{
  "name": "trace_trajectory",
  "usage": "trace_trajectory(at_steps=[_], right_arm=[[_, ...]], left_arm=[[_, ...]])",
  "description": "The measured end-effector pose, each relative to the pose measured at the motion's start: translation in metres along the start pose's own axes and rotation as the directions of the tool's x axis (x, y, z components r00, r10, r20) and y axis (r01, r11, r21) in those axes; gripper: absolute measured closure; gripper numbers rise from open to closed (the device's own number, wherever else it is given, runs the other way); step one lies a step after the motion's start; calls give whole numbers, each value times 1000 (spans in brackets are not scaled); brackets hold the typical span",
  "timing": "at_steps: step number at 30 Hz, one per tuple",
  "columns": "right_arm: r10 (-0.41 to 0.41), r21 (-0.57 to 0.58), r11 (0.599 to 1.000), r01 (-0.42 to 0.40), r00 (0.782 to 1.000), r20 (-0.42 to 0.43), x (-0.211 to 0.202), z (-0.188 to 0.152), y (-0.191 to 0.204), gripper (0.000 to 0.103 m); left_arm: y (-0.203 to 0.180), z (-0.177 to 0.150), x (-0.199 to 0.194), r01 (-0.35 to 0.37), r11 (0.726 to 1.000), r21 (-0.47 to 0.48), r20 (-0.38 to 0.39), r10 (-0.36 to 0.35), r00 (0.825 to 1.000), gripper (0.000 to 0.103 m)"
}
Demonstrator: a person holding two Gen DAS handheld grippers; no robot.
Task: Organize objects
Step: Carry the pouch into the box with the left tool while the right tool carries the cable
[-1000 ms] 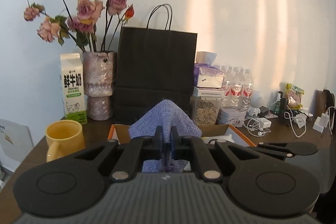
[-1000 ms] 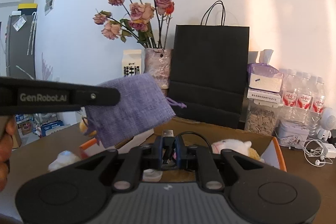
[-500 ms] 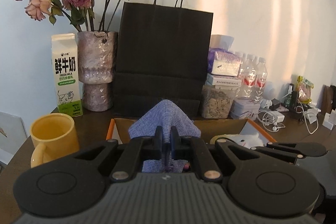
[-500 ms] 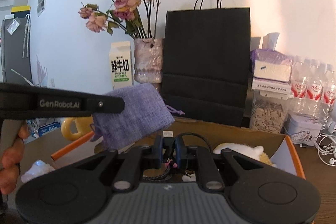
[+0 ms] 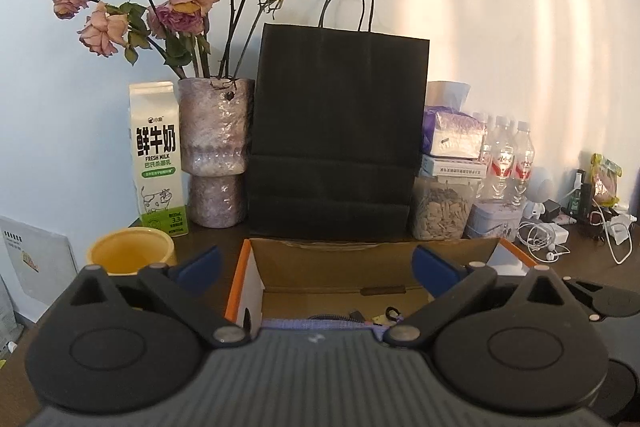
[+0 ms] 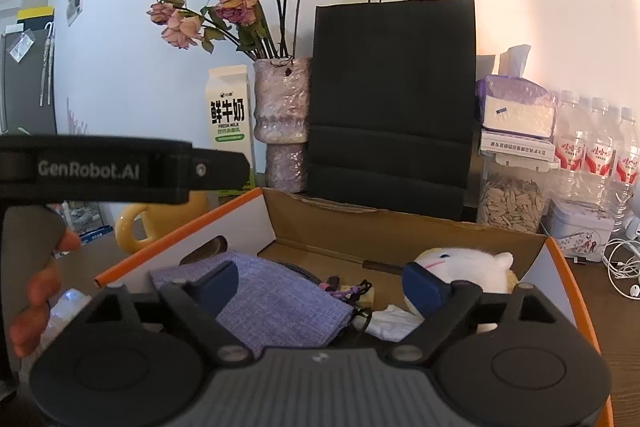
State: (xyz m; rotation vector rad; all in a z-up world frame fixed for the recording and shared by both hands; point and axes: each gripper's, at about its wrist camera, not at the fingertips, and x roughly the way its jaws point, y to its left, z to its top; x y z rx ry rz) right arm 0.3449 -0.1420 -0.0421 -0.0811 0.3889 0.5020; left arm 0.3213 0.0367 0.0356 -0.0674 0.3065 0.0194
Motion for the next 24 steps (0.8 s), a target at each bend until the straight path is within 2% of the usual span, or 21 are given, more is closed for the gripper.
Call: trace_trajectory(at_steps=[9,13,24], right_arm=[[1,2,1000,-1,1000,2,-2,0,1,10],[0,3,1000,0,1000,10,-7,0,3,2],[-10,3,1000,10,1000,15,-32,-2,9,0]], left_arm=[[-1,-1,0,2,1000,-1,-7,-2,1000,0],[0,0,-5,1,1000,-11,-7,-1,1000,0],[0,0,-38,2,1000,-24,8,-2,1000,0]])
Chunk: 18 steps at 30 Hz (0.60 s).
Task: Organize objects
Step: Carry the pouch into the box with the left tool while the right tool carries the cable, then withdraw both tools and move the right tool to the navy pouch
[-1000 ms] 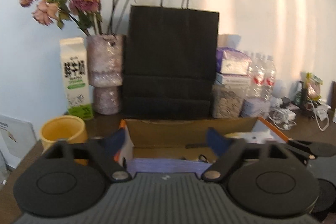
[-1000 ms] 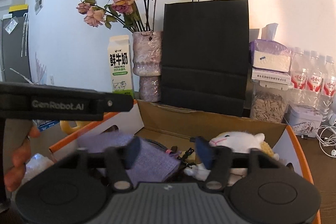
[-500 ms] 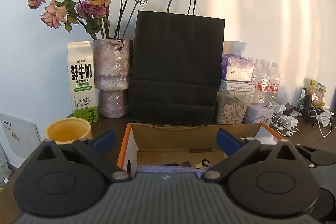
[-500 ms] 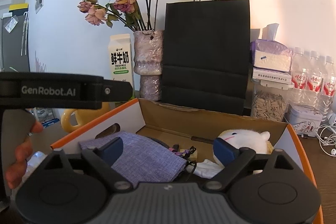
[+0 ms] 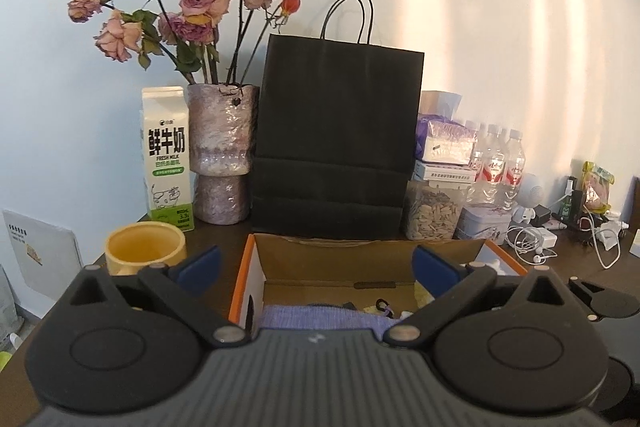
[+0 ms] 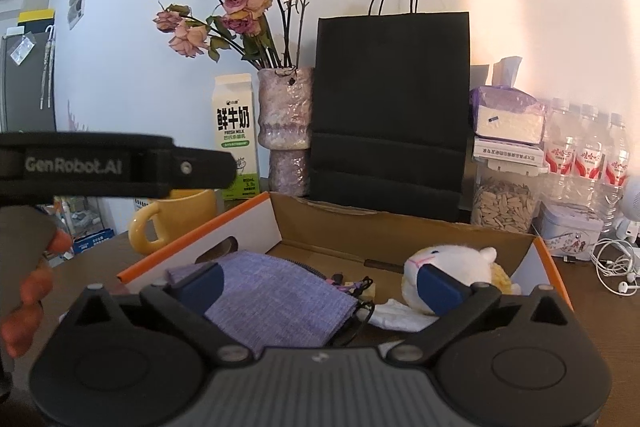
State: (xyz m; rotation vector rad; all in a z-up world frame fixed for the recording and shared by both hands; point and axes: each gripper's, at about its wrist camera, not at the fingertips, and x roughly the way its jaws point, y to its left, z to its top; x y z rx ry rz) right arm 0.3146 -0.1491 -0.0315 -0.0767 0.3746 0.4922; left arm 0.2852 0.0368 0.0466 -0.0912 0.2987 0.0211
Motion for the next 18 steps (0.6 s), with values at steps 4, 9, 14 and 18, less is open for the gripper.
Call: trace_trajectory(at_steps=[4,9,14,18], right_arm=[[-7,0,1000,7,1000,3,-17,-2,3,0],[-20,-10,1000,20,1000,0,-42,-7,8,0],[-26,-17,1000,26,1000,-16,-65,-16,15,0],[-30,-16,999,29,999,-33,-81,-26,22,0]], left_arm=[[3,-2,-18,-7,1000,-5,-7,7,1000,0],[10,-5,-43,-22,1000,3,-27,22,999,0],[18,-10,-71,-39,999,17,-43,40,998,0],[26,-15,-90,-51,998,22,-58,52,997,0]])
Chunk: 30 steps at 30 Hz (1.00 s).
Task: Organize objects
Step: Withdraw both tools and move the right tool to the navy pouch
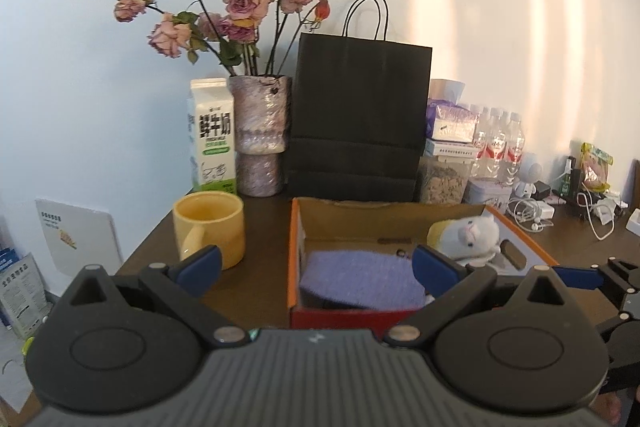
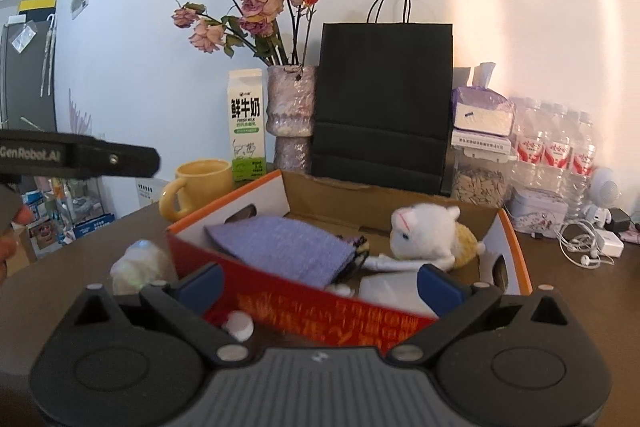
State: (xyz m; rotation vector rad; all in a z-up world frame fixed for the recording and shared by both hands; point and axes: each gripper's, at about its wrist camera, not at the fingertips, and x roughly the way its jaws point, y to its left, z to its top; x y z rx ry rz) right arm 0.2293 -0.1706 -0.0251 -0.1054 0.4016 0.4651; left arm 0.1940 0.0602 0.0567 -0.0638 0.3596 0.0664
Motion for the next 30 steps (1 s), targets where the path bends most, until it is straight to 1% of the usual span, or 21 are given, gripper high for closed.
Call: trace_trajectory(at_steps=[10,16,22,30], right_arm=[[8,1,1000,-8,999,-31,-30,-23,14,0],[17,-5,1000,-17,999,-45,-39,-29,23,0],[33,1,999,-33,996,-80,-35,-35,38,0],[71,2,997,-72,986,-151,-9,-30,71,0]], left_arm=[[15,-22,-34,-35,999,-12,-38,35,999,0],[25,-35,-50,-51,999,-20,-61,49,997,0],[37,-49,-61,-67,997,-34,-89,64,994,0],[50,-57,-74,-83,995,-59,-92,77,993,0]])
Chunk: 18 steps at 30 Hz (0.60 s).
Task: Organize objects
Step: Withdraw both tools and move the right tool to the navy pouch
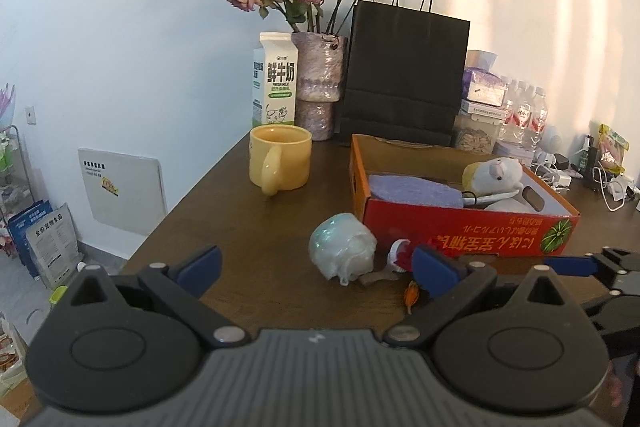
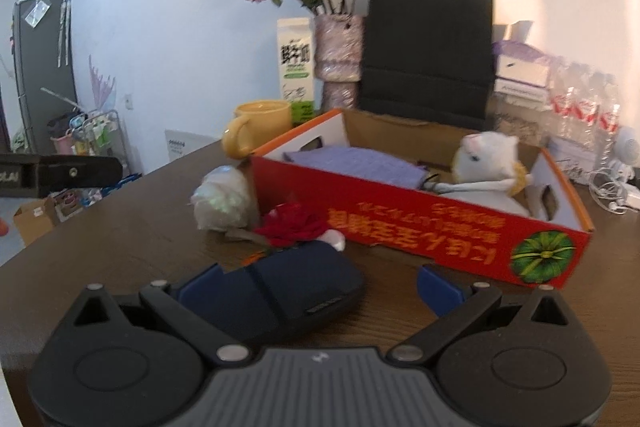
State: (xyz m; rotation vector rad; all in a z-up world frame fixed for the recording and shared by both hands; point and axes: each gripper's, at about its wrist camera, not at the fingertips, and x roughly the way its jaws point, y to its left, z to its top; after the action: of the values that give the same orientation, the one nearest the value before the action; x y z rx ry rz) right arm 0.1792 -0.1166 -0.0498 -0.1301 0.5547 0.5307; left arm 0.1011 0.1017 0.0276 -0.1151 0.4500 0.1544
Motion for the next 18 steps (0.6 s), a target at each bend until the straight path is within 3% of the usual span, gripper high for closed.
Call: trace_trajectory(at_steps=[8,18], right_arm=[[7,19,1000,-6,997,-72,33,10,25,0],[-120,-22,993,118,984,-132,62,9,38,0]], left_arm=[[13,-10,-2,-18,1000,-21,-28,17,999,0],[16,-15,0,-10,999,-36,-45,9,999,0]])
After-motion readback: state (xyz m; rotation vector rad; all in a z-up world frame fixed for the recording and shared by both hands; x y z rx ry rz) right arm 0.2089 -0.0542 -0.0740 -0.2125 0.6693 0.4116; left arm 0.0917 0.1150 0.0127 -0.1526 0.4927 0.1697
